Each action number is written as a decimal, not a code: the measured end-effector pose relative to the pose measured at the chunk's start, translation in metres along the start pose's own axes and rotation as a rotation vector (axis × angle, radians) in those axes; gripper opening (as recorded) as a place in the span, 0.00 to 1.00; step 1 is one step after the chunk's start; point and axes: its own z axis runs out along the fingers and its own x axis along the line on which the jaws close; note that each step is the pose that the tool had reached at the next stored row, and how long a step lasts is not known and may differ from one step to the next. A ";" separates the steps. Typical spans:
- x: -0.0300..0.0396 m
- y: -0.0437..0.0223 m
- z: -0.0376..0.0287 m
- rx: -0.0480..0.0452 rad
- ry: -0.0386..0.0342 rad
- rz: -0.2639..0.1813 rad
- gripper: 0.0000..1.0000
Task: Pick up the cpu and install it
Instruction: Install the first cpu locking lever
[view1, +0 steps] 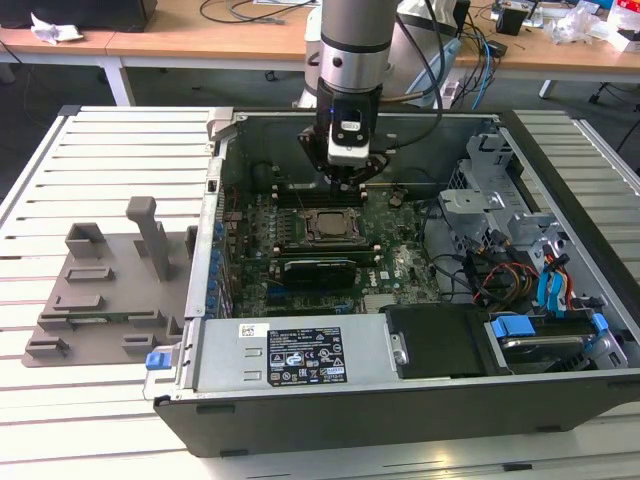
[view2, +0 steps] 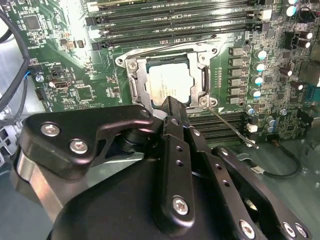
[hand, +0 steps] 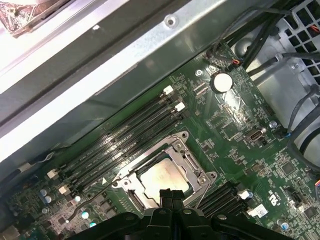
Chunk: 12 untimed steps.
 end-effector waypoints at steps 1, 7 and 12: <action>0.0000 0.0000 0.0000 -0.0002 -0.0003 -0.010 0.11; 0.0000 0.0000 0.0000 -0.0014 -0.0025 -0.085 0.11; 0.0000 0.0000 0.0000 -0.0018 -0.0033 -0.113 0.11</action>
